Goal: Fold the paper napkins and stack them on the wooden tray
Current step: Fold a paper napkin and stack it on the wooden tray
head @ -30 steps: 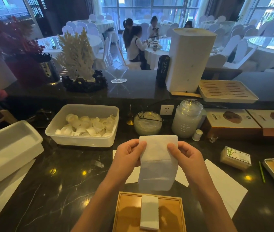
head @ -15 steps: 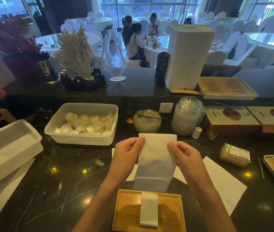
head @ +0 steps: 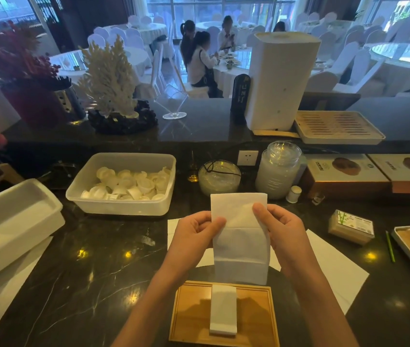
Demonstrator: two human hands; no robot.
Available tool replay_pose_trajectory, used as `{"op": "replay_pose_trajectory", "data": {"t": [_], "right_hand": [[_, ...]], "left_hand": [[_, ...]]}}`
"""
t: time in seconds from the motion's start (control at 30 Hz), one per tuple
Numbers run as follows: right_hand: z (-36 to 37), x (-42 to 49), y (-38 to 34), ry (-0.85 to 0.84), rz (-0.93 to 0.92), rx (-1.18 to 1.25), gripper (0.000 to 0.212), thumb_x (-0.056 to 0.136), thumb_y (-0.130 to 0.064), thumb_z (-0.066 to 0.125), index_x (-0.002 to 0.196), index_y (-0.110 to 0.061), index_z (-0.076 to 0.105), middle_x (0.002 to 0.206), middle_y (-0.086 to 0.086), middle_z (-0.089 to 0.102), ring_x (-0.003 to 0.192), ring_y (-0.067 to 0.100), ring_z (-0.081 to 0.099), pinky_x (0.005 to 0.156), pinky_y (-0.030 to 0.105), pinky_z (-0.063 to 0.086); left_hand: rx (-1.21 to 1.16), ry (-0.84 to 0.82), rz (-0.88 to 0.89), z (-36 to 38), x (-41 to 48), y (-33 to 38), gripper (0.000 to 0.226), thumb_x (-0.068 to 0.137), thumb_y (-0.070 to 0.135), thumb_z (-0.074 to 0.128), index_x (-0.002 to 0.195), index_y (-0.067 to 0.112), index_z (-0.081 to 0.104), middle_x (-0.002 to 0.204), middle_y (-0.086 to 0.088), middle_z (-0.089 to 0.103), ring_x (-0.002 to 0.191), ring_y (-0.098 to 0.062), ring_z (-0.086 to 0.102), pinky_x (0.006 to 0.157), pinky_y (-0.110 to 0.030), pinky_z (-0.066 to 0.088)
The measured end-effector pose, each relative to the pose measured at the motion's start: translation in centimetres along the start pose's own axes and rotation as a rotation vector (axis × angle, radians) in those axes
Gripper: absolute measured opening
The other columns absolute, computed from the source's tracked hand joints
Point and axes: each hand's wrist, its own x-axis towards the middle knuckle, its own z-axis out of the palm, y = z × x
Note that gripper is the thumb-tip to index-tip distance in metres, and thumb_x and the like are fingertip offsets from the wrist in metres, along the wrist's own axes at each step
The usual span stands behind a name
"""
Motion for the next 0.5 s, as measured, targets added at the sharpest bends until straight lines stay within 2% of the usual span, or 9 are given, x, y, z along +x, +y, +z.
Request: {"op": "replay_pose_trajectory", "data": {"t": [0.17,0.27,0.37,0.5], "right_hand": [[-0.8,0.0,0.2,-0.147,0.107,-0.057,0.017,0.081,-0.044,0.067,0.094,-0.035,0.075,0.094,-0.013,0.079,0.089,0.007,0.075,0.066,0.022,0.061],[-1.0,0.2,0.8,-0.103,0.153,-0.079,0.017,0.085,-0.031,0.07,0.099,-0.025,0.077,0.097,-0.008,0.079,0.09,0.013,0.076,0.074,0.03,0.063],[-0.9,0.5,1.0,-0.071,0.172,-0.081,0.023,0.084,-0.033,0.072,0.102,-0.021,0.077,0.098,-0.004,0.079,0.091,0.017,0.076,0.08,0.037,0.064],[-1.1,0.6,1.1,-0.082,0.198,-0.083,0.019,0.089,-0.032,0.069,0.102,-0.021,0.077,0.097,-0.005,0.079,0.092,0.016,0.075,0.071,0.027,0.062]], "left_hand": [[0.035,0.043,0.03,-0.5,0.8,0.1,0.01,0.097,0.024,0.063,0.1,0.028,0.072,0.095,0.015,0.078,0.093,-0.006,0.076,0.07,-0.021,0.063],[0.037,0.011,0.015,-1.1,1.1,0.1,0.011,0.098,0.025,0.062,0.101,0.029,0.072,0.097,0.015,0.078,0.094,-0.005,0.076,0.071,-0.022,0.063],[0.013,-0.041,-0.021,-1.4,1.1,-0.3,0.012,0.096,0.024,0.065,0.106,0.027,0.072,0.1,0.014,0.079,0.096,-0.007,0.076,0.07,-0.021,0.062],[0.012,-0.066,-0.04,-1.7,1.1,-0.6,0.014,0.095,0.021,0.068,0.107,0.025,0.072,0.1,0.012,0.08,0.095,-0.008,0.077,0.069,-0.02,0.062]]}}
